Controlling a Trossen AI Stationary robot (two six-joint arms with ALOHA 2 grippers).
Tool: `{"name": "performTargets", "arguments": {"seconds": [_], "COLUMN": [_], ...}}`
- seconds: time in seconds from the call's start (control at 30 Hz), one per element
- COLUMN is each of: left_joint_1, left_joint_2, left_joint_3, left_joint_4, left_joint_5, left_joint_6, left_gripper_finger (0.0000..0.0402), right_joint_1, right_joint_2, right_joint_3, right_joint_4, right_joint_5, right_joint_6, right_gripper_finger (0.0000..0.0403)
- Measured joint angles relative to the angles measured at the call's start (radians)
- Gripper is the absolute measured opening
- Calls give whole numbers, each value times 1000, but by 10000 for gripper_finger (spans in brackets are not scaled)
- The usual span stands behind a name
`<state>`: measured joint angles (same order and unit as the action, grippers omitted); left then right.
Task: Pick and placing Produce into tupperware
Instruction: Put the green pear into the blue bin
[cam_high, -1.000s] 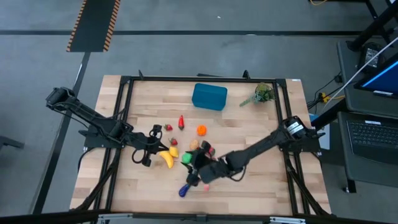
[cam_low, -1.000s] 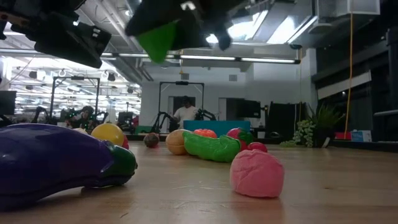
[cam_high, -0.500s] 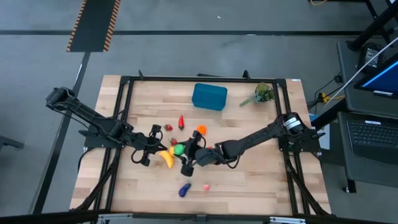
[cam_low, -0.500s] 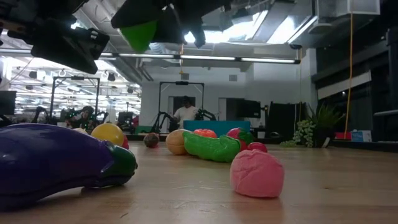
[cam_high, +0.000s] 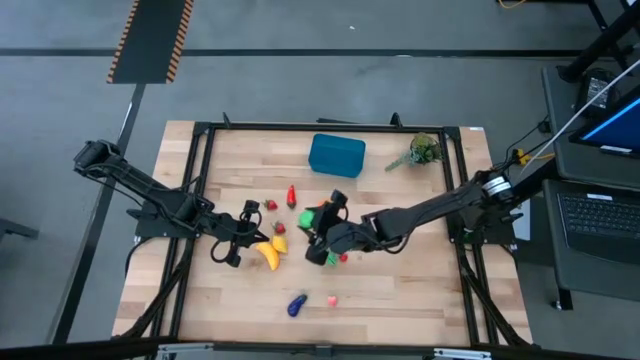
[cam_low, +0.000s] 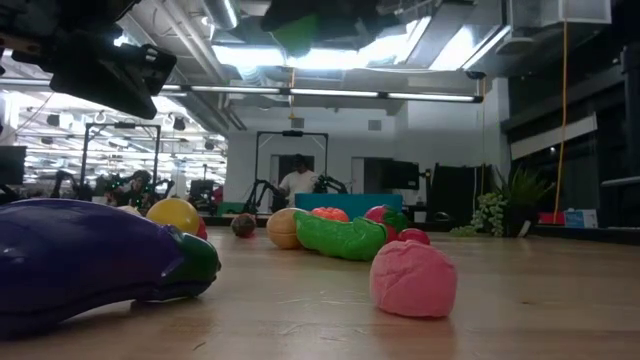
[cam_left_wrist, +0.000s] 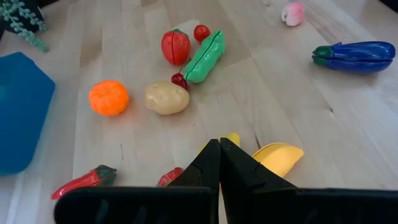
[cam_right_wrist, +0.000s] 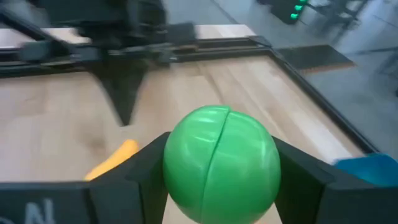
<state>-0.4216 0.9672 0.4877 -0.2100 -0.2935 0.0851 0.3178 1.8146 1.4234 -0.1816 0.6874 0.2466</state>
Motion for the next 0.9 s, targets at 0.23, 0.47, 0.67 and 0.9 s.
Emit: {"name": "performTargets", "arguments": {"seconds": [0.23,0.47,0.67,0.9], "left_joint_1": [2,2,14,57], "left_joint_2": [0,0,0,0], "left_joint_3": [0,0,0,0], "left_joint_4": [1,10,18,30], "left_joint_5": [0,-2,-4,-5], "left_joint_6": [15,23,25,32], "left_gripper_finger": [0,0,0,0], "right_joint_1": [-26,-64,-96,-114], "right_joint_2": [-52,-193,-362,-466], "right_joint_3": [-123,-326,-544,-756], "right_joint_4": [2,228,422,619], "right_joint_5": [-3,-2,-23,-86], "right_joint_6": [63,7,-45,-96], "right_gripper_finger": [221,221,221,221]}}
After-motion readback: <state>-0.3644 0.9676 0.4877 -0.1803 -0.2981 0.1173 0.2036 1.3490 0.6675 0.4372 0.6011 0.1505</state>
